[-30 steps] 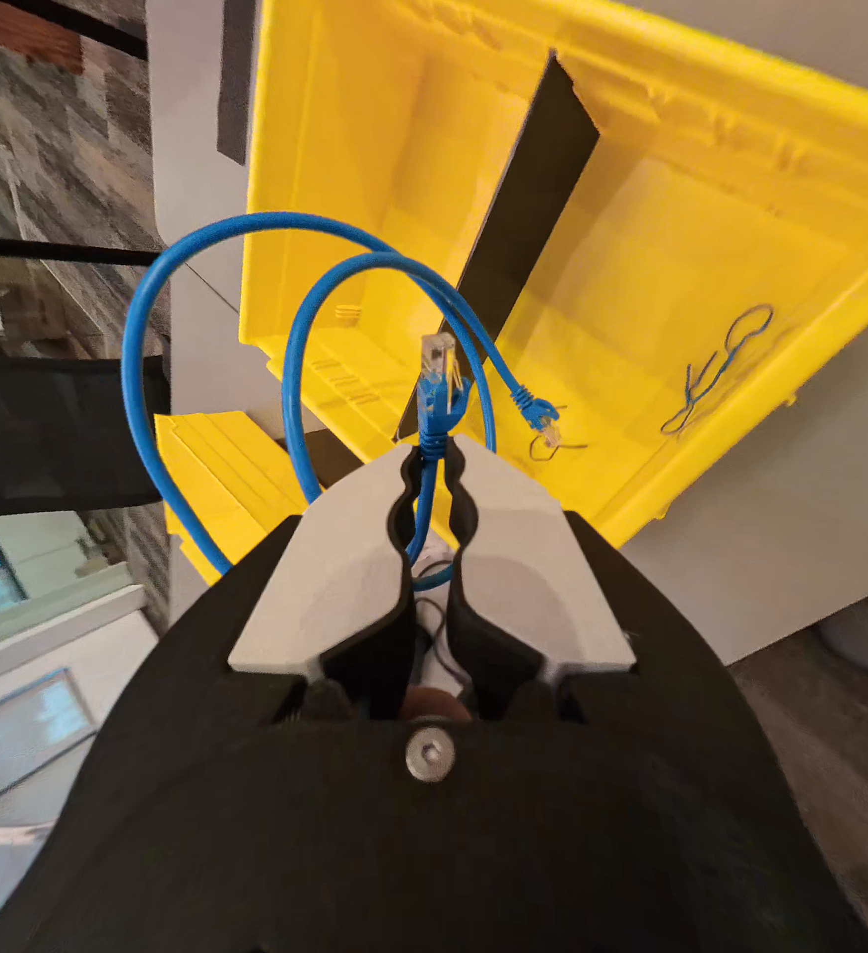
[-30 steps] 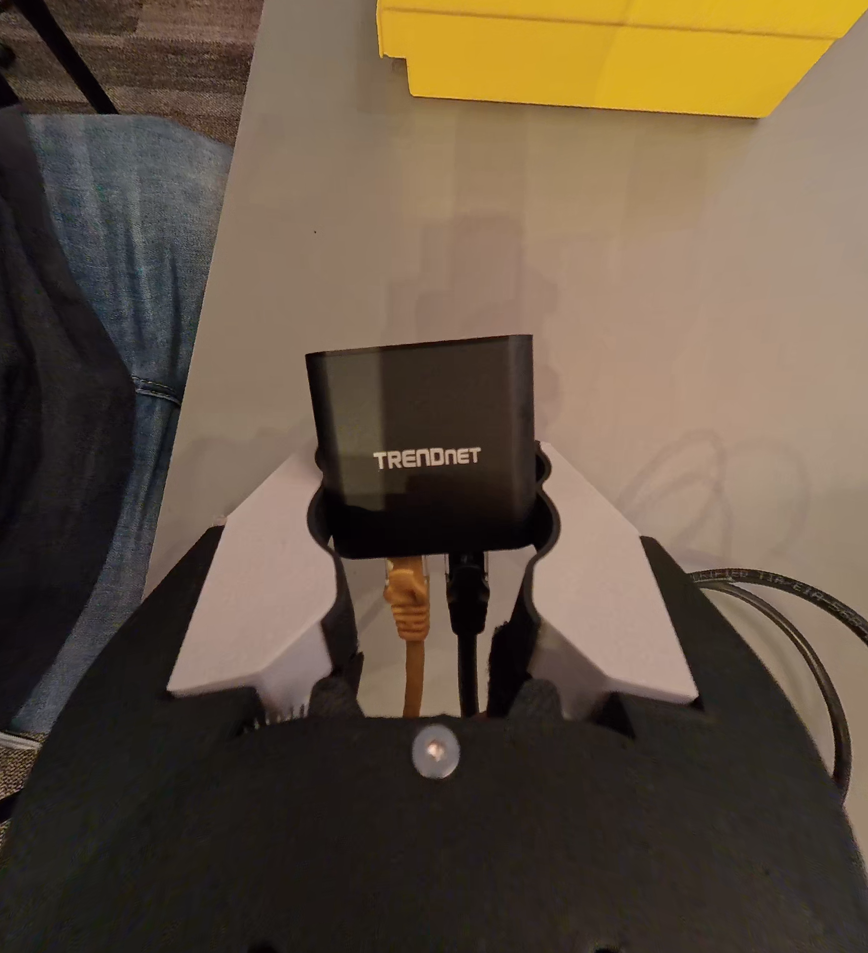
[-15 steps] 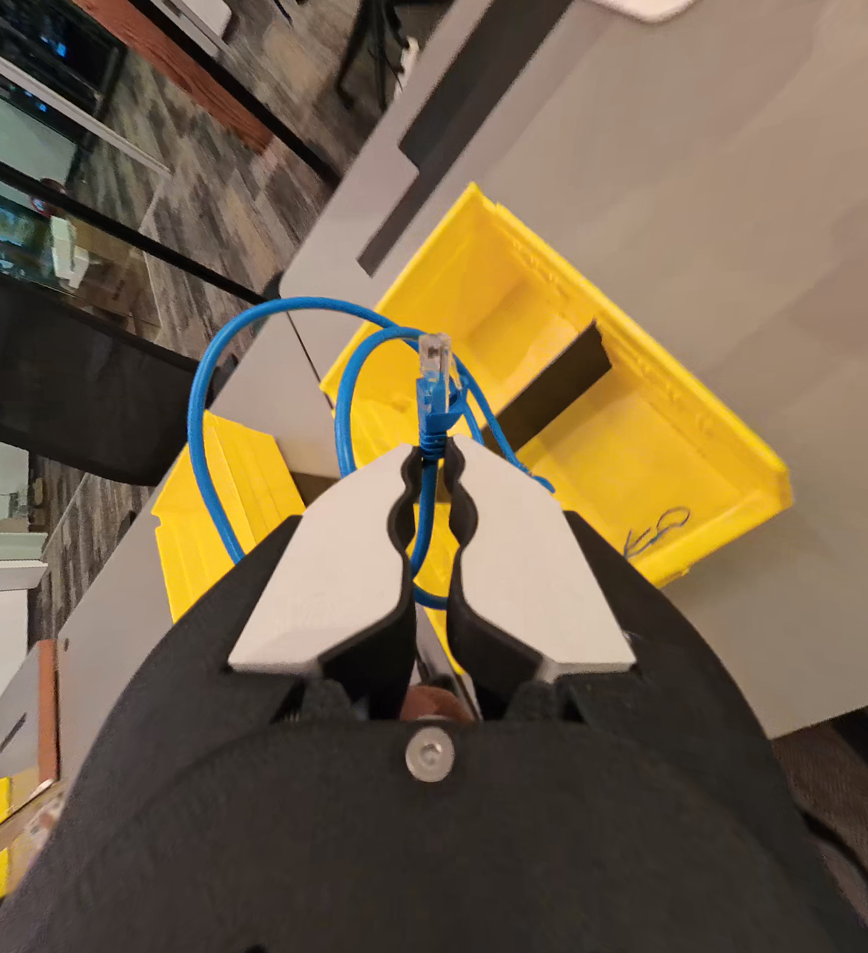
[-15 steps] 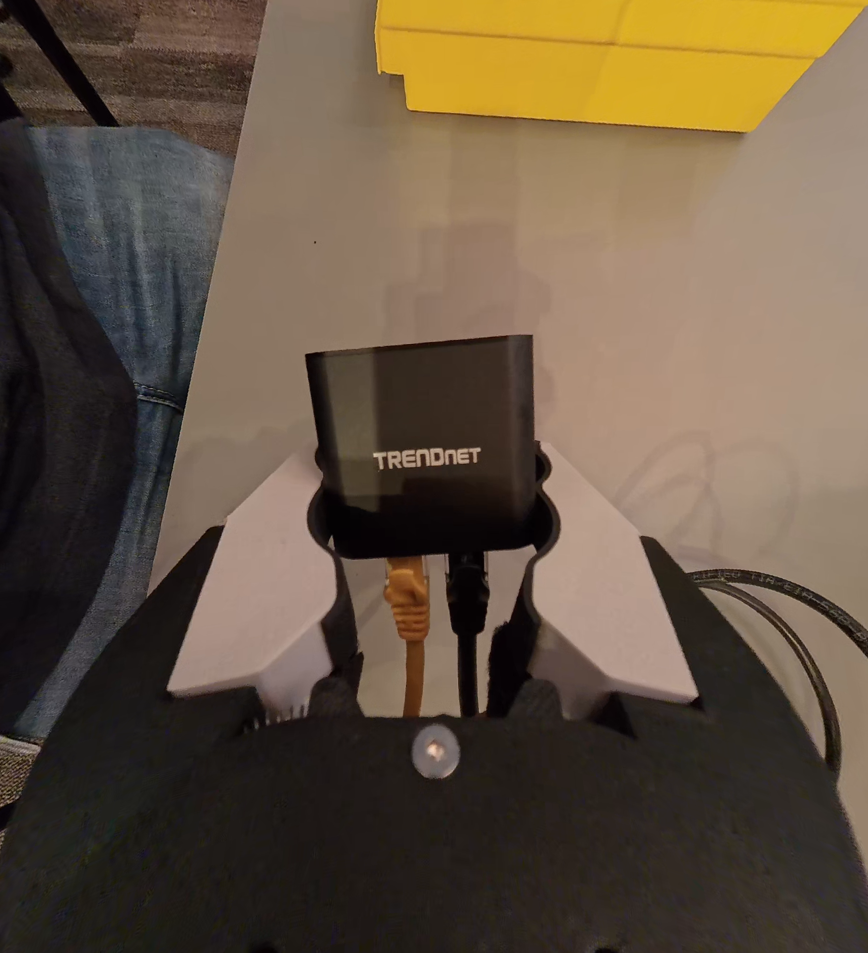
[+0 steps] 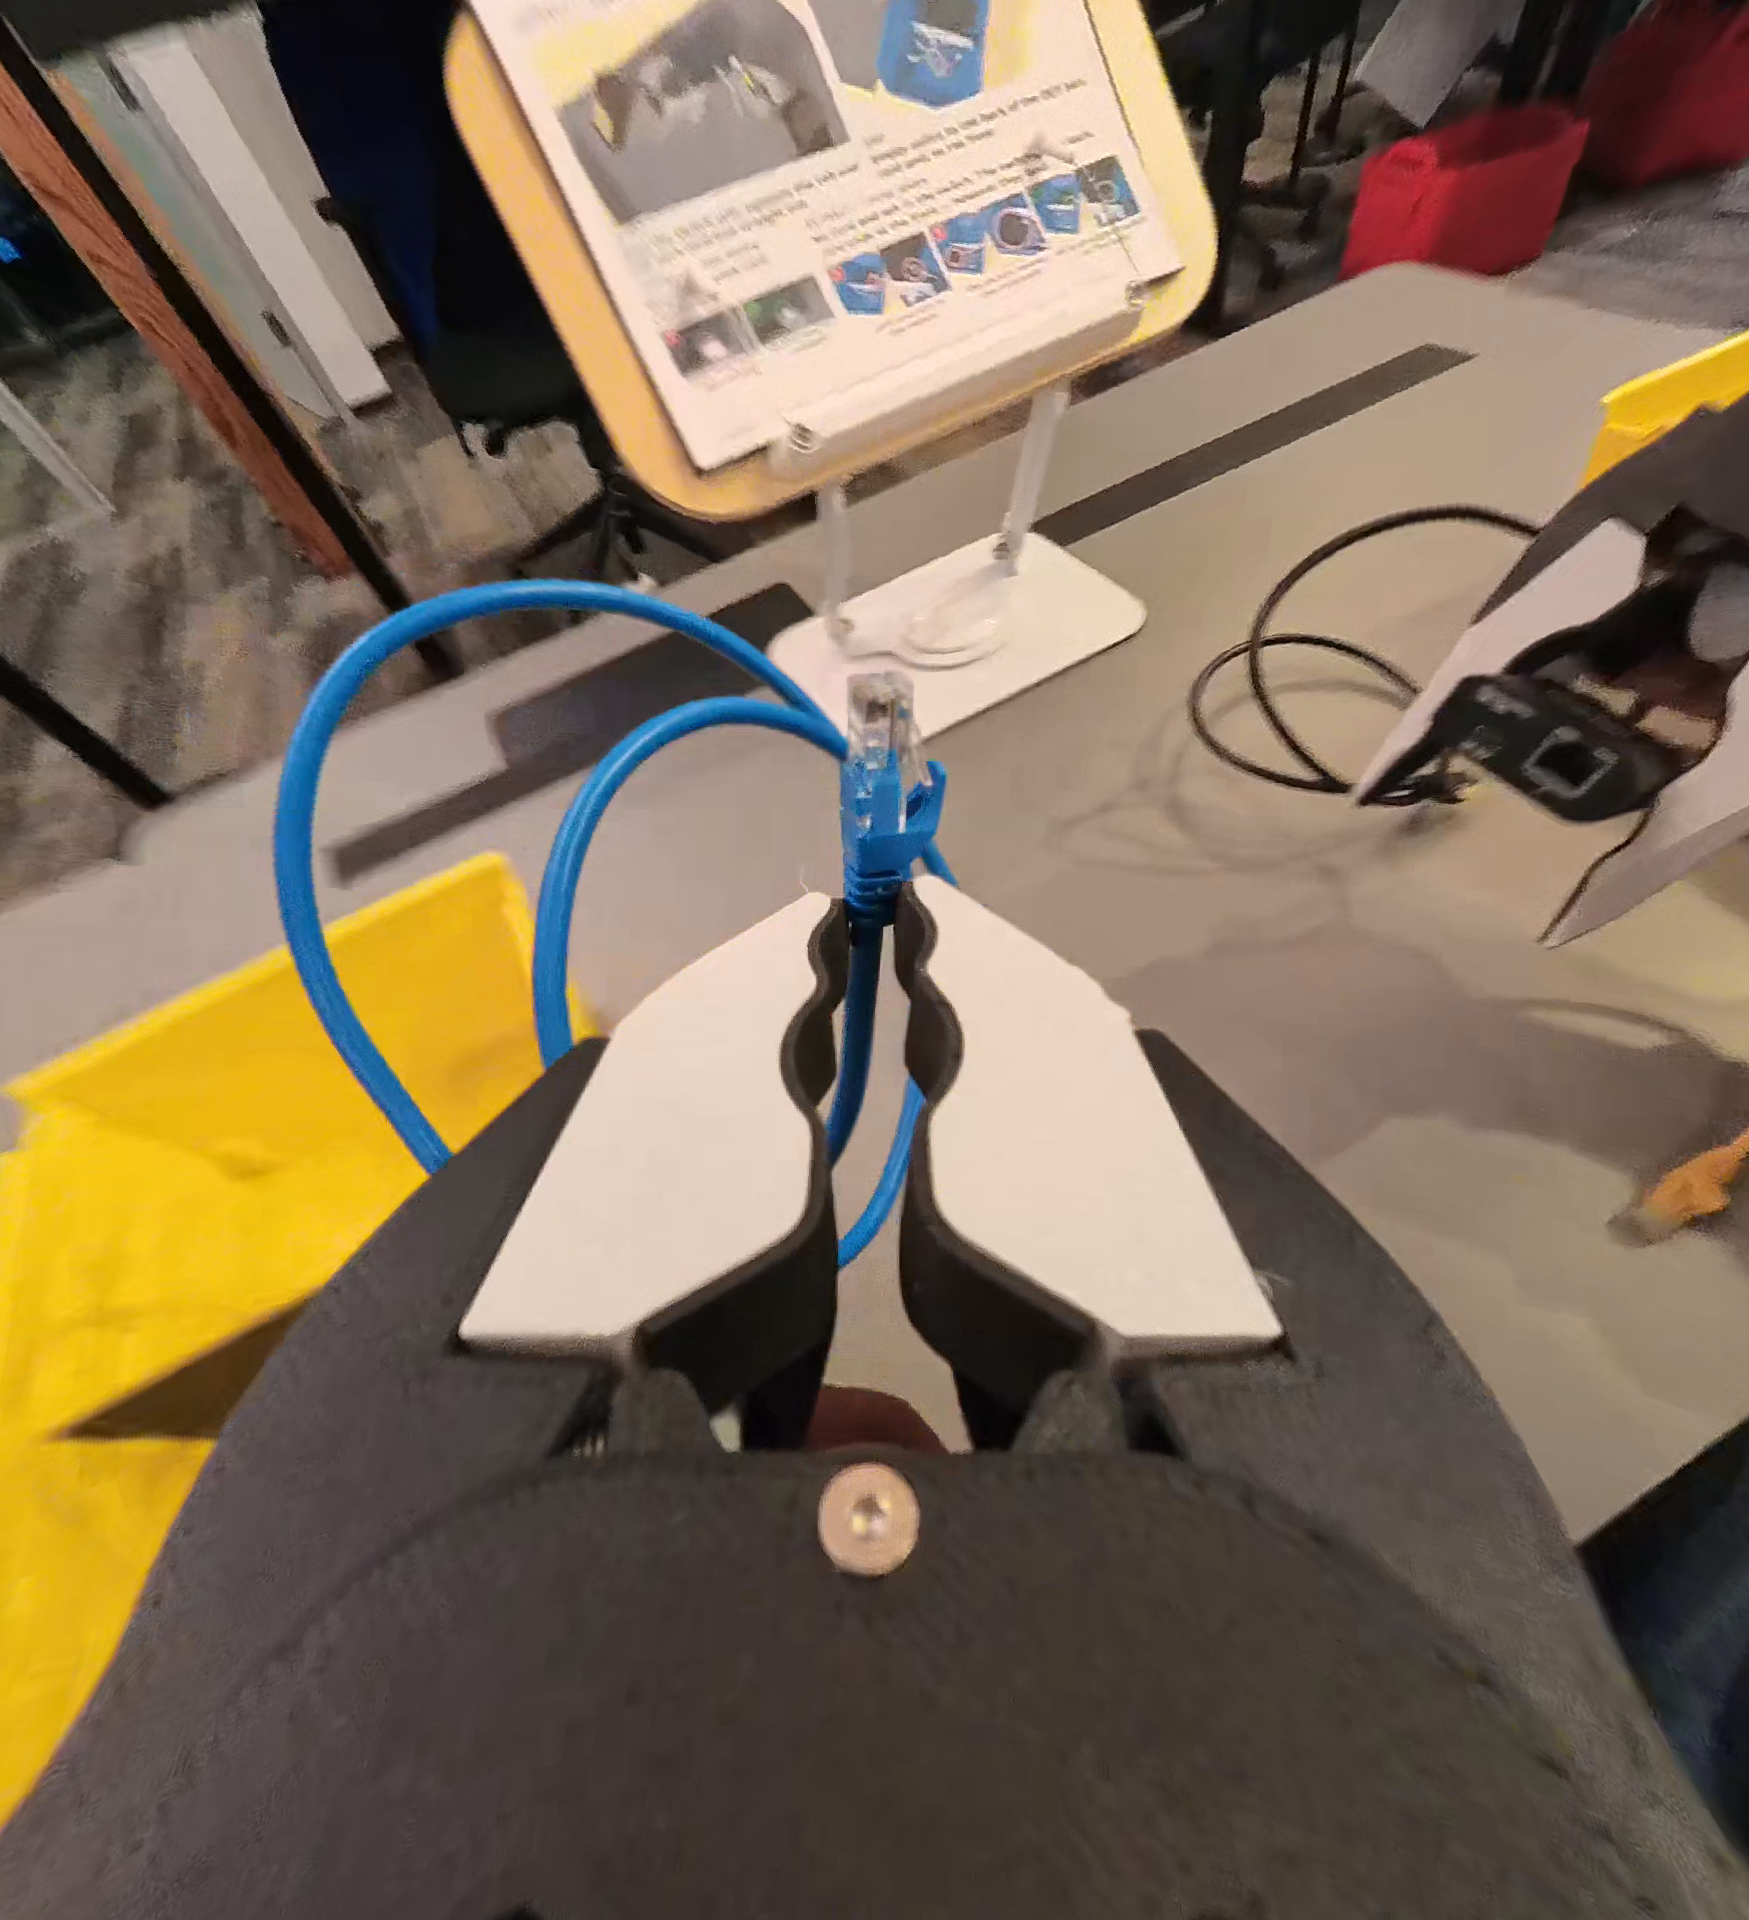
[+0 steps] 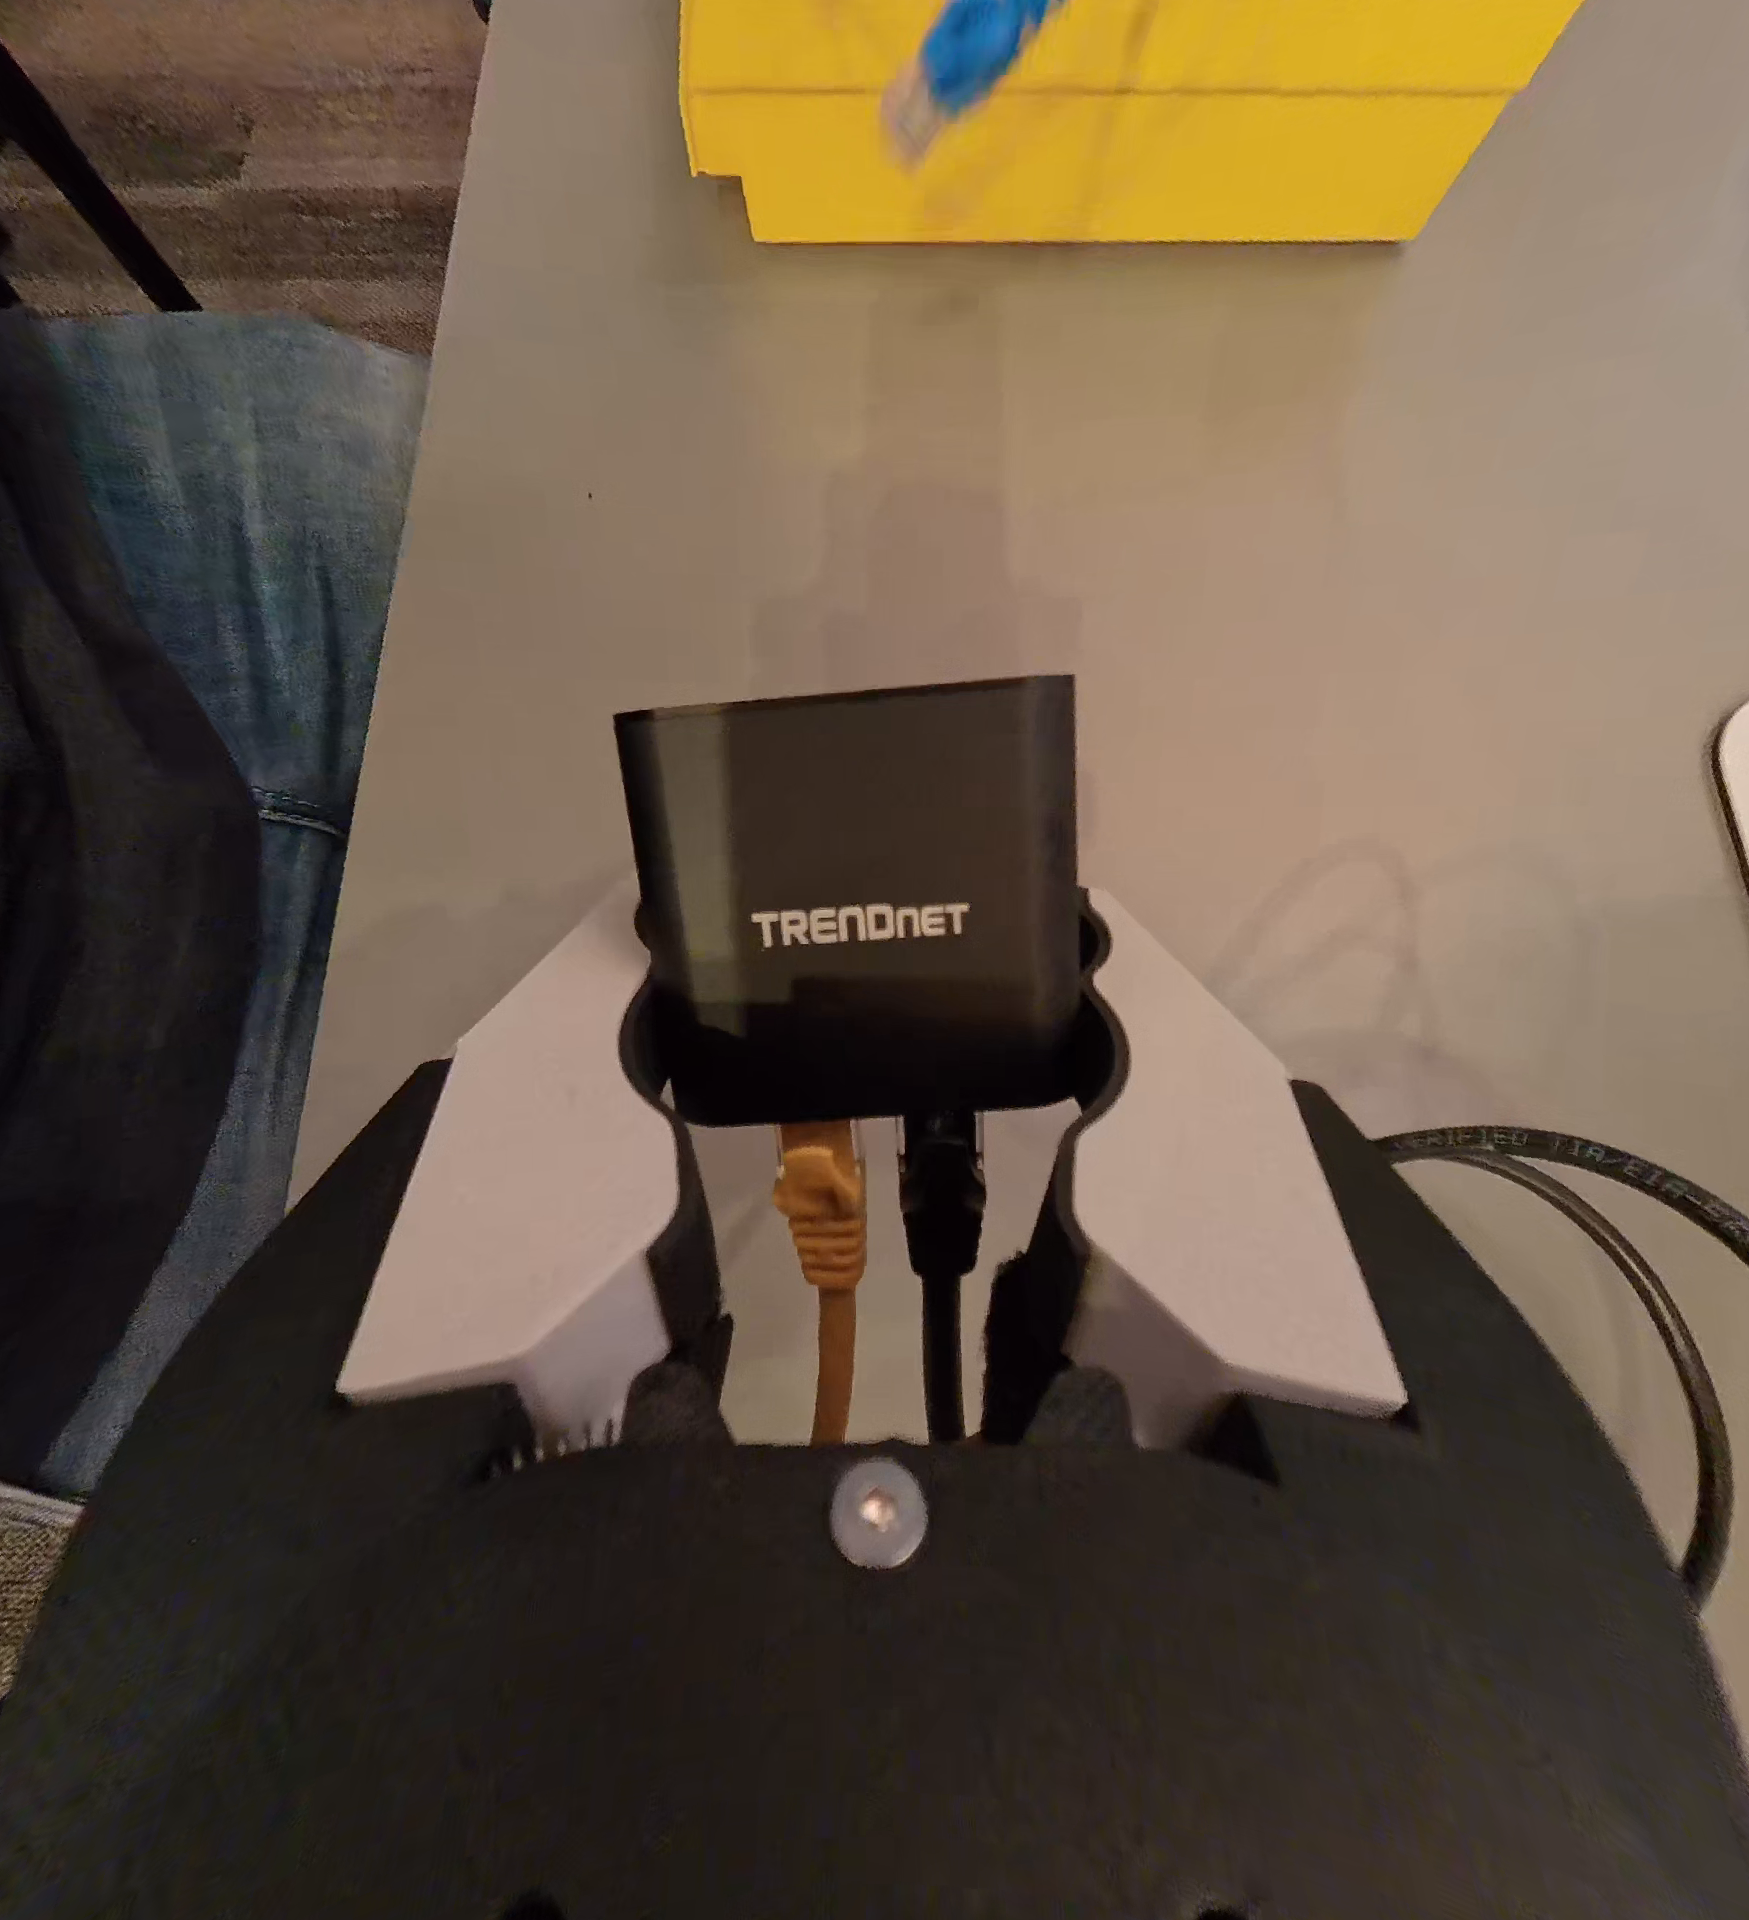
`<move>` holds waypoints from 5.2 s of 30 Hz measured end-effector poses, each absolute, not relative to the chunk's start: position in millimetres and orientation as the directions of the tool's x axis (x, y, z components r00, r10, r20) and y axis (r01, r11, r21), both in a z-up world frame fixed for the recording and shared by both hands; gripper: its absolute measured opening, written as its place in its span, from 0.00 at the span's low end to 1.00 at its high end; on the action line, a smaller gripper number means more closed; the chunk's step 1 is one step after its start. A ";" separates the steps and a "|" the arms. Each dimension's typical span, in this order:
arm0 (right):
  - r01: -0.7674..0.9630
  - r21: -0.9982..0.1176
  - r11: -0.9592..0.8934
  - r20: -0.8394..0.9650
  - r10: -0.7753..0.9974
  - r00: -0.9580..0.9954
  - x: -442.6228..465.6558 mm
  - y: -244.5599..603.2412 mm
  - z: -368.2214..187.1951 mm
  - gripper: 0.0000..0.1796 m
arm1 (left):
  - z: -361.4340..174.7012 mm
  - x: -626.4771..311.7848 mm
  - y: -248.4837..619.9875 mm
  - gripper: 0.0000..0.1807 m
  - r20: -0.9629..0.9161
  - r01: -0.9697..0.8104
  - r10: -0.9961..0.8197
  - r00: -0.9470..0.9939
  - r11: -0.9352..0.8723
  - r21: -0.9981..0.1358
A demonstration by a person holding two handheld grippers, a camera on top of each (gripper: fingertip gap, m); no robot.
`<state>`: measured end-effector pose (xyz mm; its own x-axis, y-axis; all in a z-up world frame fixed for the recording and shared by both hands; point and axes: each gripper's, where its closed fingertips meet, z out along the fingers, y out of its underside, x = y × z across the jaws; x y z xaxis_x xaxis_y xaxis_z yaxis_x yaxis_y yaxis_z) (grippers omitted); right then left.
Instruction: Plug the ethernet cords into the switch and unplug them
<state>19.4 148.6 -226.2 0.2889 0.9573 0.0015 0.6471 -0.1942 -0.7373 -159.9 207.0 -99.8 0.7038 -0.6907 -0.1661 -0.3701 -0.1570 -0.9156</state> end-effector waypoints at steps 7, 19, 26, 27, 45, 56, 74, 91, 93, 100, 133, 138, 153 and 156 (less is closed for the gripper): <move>0.640 -0.735 -0.222 -0.015 0.950 0.313 29.1 150.8 -231.8 0.40 | -173.8 -101.0 203.4 0.04 0.191 -0.098 -0.654 0.732 -0.378 -0.921; 0.633 -0.737 -0.235 -0.035 0.950 0.312 32.6 152.8 -239.7 0.40 | -194.4 -97.2 159.5 0.22 -0.222 -0.545 -0.857 0.466 -0.080 -0.834; 0.635 -0.737 -0.230 -0.030 0.950 0.310 31.9 151.2 -237.6 0.40 | -249.3 -58.8 165.8 0.16 -0.531 -0.804 -0.825 -0.193 0.444 -0.397; 0.635 -0.738 -0.229 -0.027 0.950 0.310 32.0 151.3 -236.7 0.40 | -263.4 -57.5 171.6 0.16 -0.533 -0.812 -0.807 -0.256 0.478 -0.333; 0.623 -0.746 -0.234 -0.043 0.951 0.306 35.1 152.1 -242.1 0.40 | -318.0 -31.8 192.1 0.16 -0.331 -0.773 -0.831 -0.447 0.545 -0.325; 0.617 -0.750 -0.240 -0.047 0.949 0.312 37.7 153.4 -242.3 0.40 | -322.4 -16.6 178.1 0.06 -0.231 -0.735 -0.813 -0.535 0.582 -0.347; 0.635 -0.718 -0.286 -0.041 0.927 0.372 49.0 162.3 -253.6 0.40 | -258.1 -7.4 222.1 0.04 -0.592 -0.867 -0.787 -0.175 0.408 -0.286; 0.674 -0.607 -0.420 -0.013 0.854 0.520 59.9 185.6 -274.4 0.40 | -219.5 8.8 210.8 0.04 -0.818 -0.877 -0.517 -0.252 0.479 -0.032; 0.687 -0.594 -0.419 -0.005 0.855 0.518 60.3 185.3 -275.7 0.40 | -222.6 11.1 208.8 0.04 -0.816 -0.875 -0.510 -0.271 0.485 -0.013; 0.712 -0.548 -0.440 0.007 0.848 0.530 62.1 185.5 -284.4 0.40 | -227.9 13.9 210.0 0.04 -0.816 -0.871 -0.488 -0.309 0.490 0.037; 0.832 -0.237 -0.502 0.231 0.802 0.551 81.7 193.4 -294.9 0.40 | -249.1 13.1 214.5 0.03 -0.783 -0.855 -0.404 -0.473 0.425 0.297; 0.832 -0.210 -0.513 0.227 0.803 0.552 80.6 193.6 -299.7 0.40 | -248.7 14.2 214.2 0.03 -0.783 -0.849 -0.389 -0.486 0.423 0.317; 0.789 -0.323 -0.522 0.180 0.785 0.593 73.7 199.2 -296.6 0.39 | -247.0 16.4 217.7 0.01 -0.826 -0.873 -0.374 -0.422 0.413 0.259; 0.783 -0.346 -0.517 0.176 0.784 0.595 69.4 199.9 -292.9 0.39 | -254.3 14.5 217.2 0.01 -0.823 -0.876 -0.390 -0.413 0.416 0.243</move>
<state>69.4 199.9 -292.9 0.5950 0.7841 0.1763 0.7833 -0.5167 -0.3458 14.5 217.2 -254.3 -0.4132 -0.3895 -0.8231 -0.8762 0.4164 0.2427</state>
